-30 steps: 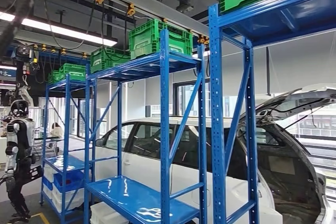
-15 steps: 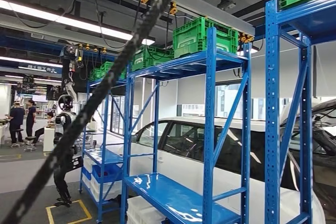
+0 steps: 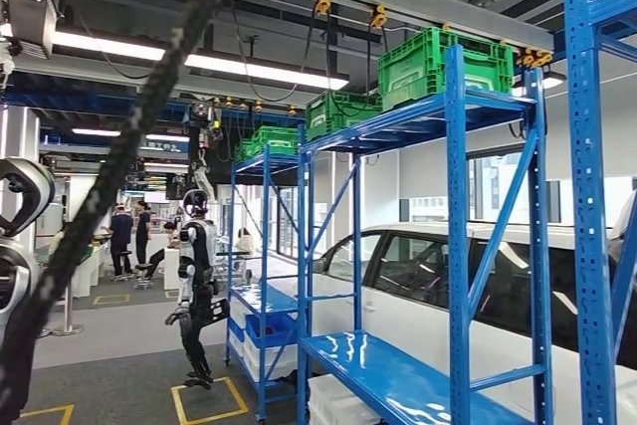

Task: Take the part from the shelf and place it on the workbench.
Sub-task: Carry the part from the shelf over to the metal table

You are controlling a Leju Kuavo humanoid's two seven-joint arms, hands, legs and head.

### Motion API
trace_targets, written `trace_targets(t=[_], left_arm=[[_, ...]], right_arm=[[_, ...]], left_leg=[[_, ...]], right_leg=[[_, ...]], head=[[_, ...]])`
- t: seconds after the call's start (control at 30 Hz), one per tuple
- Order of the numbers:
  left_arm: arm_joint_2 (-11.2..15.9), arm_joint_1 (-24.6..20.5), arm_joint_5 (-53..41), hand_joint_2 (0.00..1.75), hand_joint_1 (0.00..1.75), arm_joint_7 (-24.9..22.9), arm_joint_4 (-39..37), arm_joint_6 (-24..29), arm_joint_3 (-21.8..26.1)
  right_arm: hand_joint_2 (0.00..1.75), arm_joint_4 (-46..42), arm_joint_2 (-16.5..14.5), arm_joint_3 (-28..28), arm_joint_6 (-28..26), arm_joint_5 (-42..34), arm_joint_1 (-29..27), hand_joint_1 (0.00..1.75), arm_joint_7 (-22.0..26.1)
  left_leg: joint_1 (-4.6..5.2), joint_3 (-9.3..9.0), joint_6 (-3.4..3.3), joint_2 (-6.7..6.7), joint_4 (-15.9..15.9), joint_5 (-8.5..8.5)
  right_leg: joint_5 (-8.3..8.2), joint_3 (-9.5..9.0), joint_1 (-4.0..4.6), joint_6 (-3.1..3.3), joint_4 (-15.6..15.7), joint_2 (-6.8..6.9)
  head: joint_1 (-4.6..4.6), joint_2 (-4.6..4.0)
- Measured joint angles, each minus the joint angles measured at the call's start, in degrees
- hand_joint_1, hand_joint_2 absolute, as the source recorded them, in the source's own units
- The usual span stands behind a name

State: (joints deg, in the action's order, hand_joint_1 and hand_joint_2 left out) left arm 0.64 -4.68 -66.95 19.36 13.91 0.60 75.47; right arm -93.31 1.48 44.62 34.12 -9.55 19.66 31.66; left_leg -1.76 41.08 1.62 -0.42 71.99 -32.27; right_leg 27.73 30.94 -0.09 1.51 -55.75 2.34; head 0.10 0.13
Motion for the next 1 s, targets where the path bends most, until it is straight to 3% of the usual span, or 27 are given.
trace_targets(t=[0.07,0.1,0.17,0.23,0.27,0.33,0.4,0.43,0.47,0.5,0.53,0.57,0.63,0.7,0.77,0.83,0.9,0.93,1.0], left_arm=[[0.02,0.13,0.32,1.75,0.00,-0.05,0.01,0.02,0.01],[-0.02,0.05,0.53,1.75,0.00,-0.07,0.01,0.03,0.02],[-0.10,-0.12,0.80,1.75,0.00,-0.24,0.01,0.03,0.02],[-0.15,0.06,0.79,1.75,0.00,-0.49,0.01,0.04,0.02],[-0.16,0.24,0.77,1.75,0.00,-0.55,0.01,0.04,0.02],[-0.18,0.29,0.74,1.75,0.00,-0.60,0.01,0.06,0.02],[-0.18,0.12,0.61,1.75,0.00,-0.67,0.01,0.06,0.02],[-0.18,0.08,0.51,1.75,0.00,-0.73,0.01,0.05,0.02],[-0.18,0.10,0.42,1.75,0.00,-0.80,0.01,0.06,0.02],[-0.18,0.15,0.35,1.75,0.00,-0.86,0.01,0.07,0.02],[-0.18,0.19,0.30,1.75,0.00,-0.87,0.01,0.07,0.02],[-0.20,0.21,0.27,1.75,0.00,-0.87,0.01,0.08,0.02],[-0.51,0.08,0.25,1.75,0.00,-0.83,0.00,0.07,0.01],[-0.72,0.04,0.24,1.75,0.00,-0.72,0.03,0.03,0.01],[-0.63,0.33,0.20,1.75,0.00,-0.56,0.05,-0.04,0.01],[-0.59,0.47,0.16,1.75,0.00,-0.42,0.05,-0.07,0.00],[-0.51,0.19,0.13,1.75,0.00,-0.35,0.05,-0.04,0.01],[-0.47,0.04,0.10,1.75,0.00,-0.37,0.05,-0.02,0.01],[-0.44,0.06,0.01,1.75,0.00,-0.51,0.05,0.01,0.00]], right_arm=[[1.75,0.14,-0.01,0.15,0.11,-0.02,0.09,1.75,-0.13],[1.75,0.17,-0.01,0.20,0.14,-0.06,0.22,1.75,-0.22],[1.75,0.28,-0.04,0.37,0.12,-0.21,0.56,1.75,-0.51],[1.75,0.46,-0.11,0.58,0.04,-0.44,0.91,1.75,-0.76],[1.75,0.53,-0.16,0.67,0.01,-0.55,1.08,1.75,-0.84],[1.75,0.60,-0.23,0.77,-0.02,-0.68,1.28,1.75,-0.92],[1.75,0.68,-0.24,0.80,-0.14,-0.74,1.18,1.75,-0.95],[1.75,0.75,-0.23,0.82,-0.21,-0.75,1.04,1.75,-0.95],[1.75,0.83,-0.24,0.85,-0.27,-0.76,0.88,1.75,-0.95],[1.75,0.88,-0.24,0.88,-0.29,-0.76,0.76,1.75,-0.95],[1.75,0.91,-0.24,0.90,-0.31,-0.76,0.69,1.75,-0.95],[1.75,0.91,-0.24,0.91,-0.32,-0.77,0.67,1.75,-0.95],[1.75,0.90,-0.25,0.90,-0.35,-0.78,0.66,1.75,-0.95],[1.75,0.90,-0.25,0.89,-0.42,-0.79,0.64,1.75,-0.91],[1.75,0.87,-0.33,0.88,-0.50,-0.80,0.65,1.75,-0.80],[1.75,0.83,-0.54,0.87,-0.54,-0.81,0.61,1.75,-0.63],[1.75,0.81,-0.66,0.85,-0.55,-0.82,0.36,1.75,-0.51],[1.75,0.82,-0.67,0.84,-0.53,-0.82,0.18,1.75,-0.47],[1.75,0.85,-0.67,0.84,-0.45,-0.81,-0.17,1.75,-0.46]], left_leg=[[-0.44,-3.43,0.77,1.30,-6.29,3.35],[-0.40,-5.08,0.82,2.16,-9.52,4.50],[-0.07,-6.47,0.04,3.09,-12.57,5.02],[0.25,-6.22,-1.23,2.29,-12.48,4.95],[0.28,-6.14,-1.61,1.88,-12.51,5.04],[0.25,-6.05,-2.30,1.06,-12.61,5.29],[0.41,-5.92,-2.78,0.06,-12.63,5.45],[0.59,-5.88,-2.95,-0.52,-12.62,5.50],[0.83,-5.86,-3.08,-1.14,-12.62,5.54],[1.08,-5.87,-3.20,-1.79,-12.61,5.59],[1.34,-5.92,-3.29,-2.48,-12.61,5.64],[1.53,-5.96,-3.39,-3.18,-12.63,5.70],[1.72,-5.87,-3.43,-4.41,-12.64,5.88],[1.41,-5.52,-3.10,-5.50,-12.70,6.18],[1.19,-5.24,-2.52,-6.09,-12.87,6.45],[1.35,-4.39,-2.07,-4.06,-11.24,5.04],[1.17,-1.81,-1.49,-1.29,-5.51,1.51],[0.91,-0.26,-1.08,-0.71,-2.04,-0.07],[0.34,0.92,-0.32,-0.16,1.10,-0.66]], right_leg=[[0.54,0.01,-0.39,-0.83,-0.68,1.19],[0.90,0.09,-0.42,-1.37,-1.21,1.69],[1.39,0.22,-0.27,-2.30,-1.91,2.50],[1.48,0.13,-0.30,-2.79,-1.95,3.19],[1.82,0.10,-0.47,-3.01,-2.14,2.88],[4.23,1.17,-0.74,-3.28,-5.09,0.72],[8.24,4.26,-0.74,-3.21,-12.37,-1.45],[9.63,5.94,-0.66,-3.06,-16.06,-1.80],[10.02,7.00,-0.55,-2.81,-18.27,-1.94],[9.23,7.07,-0.40,-2.41,-18.24,-2.07],[7.46,6.15,-0.16,-1.82,-16.01,-2.42],[5.14,4.47,0.18,-0.99,-12.18,-3.29],[2.04,1.51,0.72,0.73,-5.39,-5.82],[1.47,0.57,1.07,1.42,-2.95,-6.79],[1.02,0.19,1.00,1.12,-1.84,-5.60],[0.44,-0.30,0.57,0.75,-0.60,-4.25],[0.24,-0.45,0.38,0.58,-0.16,-2.71],[0.28,-0.41,0.34,0.51,-0.19,-1.84],[0.44,-0.39,0.23,0.27,-0.27,-0.27]], head=[[0.01,0.00],[0.01,0.00],[-0.01,0.00],[-0.05,0.00],[-0.06,0.00],[-0.05,0.00],[-0.05,0.00],[-0.05,0.00],[-0.06,0.00],[-0.06,0.00],[-0.06,0.00],[-0.06,0.00],[-0.03,0.01],[-0.01,0.01],[-0.02,0.01],[-0.02,0.01],[-0.02,0.00],[-0.01,0.00],[-0.01,0.00]])
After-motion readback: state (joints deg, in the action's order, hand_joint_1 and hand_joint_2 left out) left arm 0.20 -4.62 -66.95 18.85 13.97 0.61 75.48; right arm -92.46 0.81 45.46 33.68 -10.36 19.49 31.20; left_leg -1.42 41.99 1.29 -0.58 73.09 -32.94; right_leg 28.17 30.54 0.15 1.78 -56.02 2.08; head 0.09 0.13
